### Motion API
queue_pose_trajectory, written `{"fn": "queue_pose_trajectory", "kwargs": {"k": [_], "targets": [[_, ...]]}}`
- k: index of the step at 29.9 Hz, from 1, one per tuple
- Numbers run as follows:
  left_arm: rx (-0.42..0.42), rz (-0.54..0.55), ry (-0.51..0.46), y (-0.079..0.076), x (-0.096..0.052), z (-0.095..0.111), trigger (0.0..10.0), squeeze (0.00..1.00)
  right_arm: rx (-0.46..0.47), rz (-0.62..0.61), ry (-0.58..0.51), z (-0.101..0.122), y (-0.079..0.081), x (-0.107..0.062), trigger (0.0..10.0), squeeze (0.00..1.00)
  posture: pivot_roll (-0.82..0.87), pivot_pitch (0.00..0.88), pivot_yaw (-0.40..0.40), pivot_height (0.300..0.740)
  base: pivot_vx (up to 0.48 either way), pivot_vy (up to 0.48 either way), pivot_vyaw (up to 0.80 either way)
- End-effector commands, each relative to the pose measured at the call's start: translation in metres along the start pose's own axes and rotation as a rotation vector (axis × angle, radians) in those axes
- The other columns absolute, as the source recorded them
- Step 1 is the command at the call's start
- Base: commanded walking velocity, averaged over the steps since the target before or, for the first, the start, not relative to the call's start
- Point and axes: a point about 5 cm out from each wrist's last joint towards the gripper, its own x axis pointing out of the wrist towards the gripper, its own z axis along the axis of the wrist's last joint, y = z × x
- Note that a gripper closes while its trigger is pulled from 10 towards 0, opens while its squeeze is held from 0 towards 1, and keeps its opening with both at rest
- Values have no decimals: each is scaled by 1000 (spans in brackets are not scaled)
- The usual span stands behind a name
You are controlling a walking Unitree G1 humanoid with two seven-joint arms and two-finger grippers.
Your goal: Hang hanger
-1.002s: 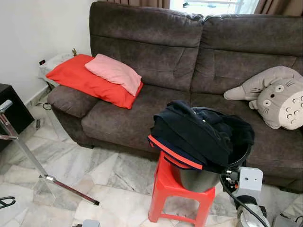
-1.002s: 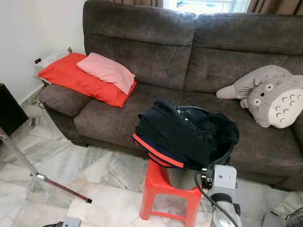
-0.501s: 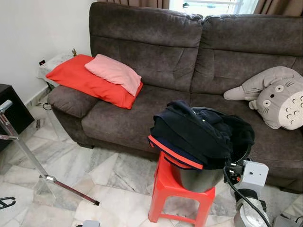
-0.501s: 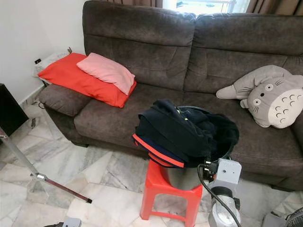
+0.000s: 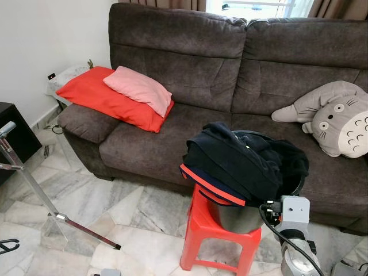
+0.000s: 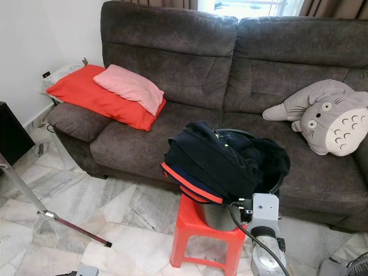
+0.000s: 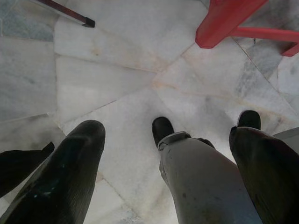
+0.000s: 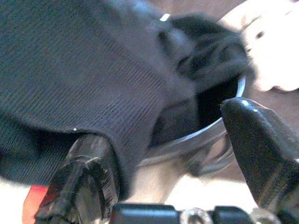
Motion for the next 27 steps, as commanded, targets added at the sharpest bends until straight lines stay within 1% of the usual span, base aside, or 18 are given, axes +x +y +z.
{"fn": "queue_pose_trajectory", "kwargs": {"k": [1,6,7,8,9,11,12,14,15,16,17,18,20,21,27], "targets": [[25,-1,30,1,-2,-7,10000,0,23,-33,-41,8,-3,3,10000,0,-63,26,29,740,0,0,0],[25,-1,29,1,-1,-7,10000,0,21,-13,-42,7,-2,4,10000,0,-62,24,29,740,0,0,0],[25,-2,29,1,-1,-7,10000,0,-7,0,10,1,-1,5,8745,0,-62,24,29,740,0,0,0],[25,-2,29,1,-1,-7,10000,0,-7,0,10,1,-1,5,8745,0,-62,24,29,740,0,0,0],[25,-3,29,1,-1,-7,10000,0,-50,7,88,-10,1,5,4196,0,-63,24,27,740,0,0,0],[25,-5,29,0,-1,-6,10000,0,-32,1,107,-14,1,6,4235,0,-56,22,25,740,0,0,0],[18,-4,28,0,-1,-6,10000,0,-16,1,94,-12,2,7,4235,0,-57,24,26,740,0,0,0],[18,-5,27,-1,-1,-7,10000,0,-1,16,64,-8,5,9,4706,0,-53,20,23,740,0,0,0],[18,-5,26,-1,-1,-7,10000,0,3,21,58,-7,5,10,4706,0,-54,21,23,740,0,0,0],[17,-2,26,-1,-1,-7,10000,0,5,36,41,-4,7,11,8627,0,-54,21,23,740,0,0,0],[17,-2,26,-1,-1,-7,10000,0,5,36,41,-4,7,11,8627,0,-54,21,23,740,0,0,0],[14,2,27,-1,-1,-7,10000,0,7,42,14,1,8,13,10000,0,-51,20,21,740,0,0,0],[13,5,27,0,-1,-7,10000,0,9,31,-3,5,7,15,9922,0,-50,19,20,740,0,0,0],[12,7,26,1,-1,-7,10000,0,17,27,-3,6,6,16,0,0,-48,20,20,740,0,0,0],[9,13,19,4,-2,-6,10000,0,5,31,29,-2,8,14,0,0,-56,3,25,740,0,0,0]]}}
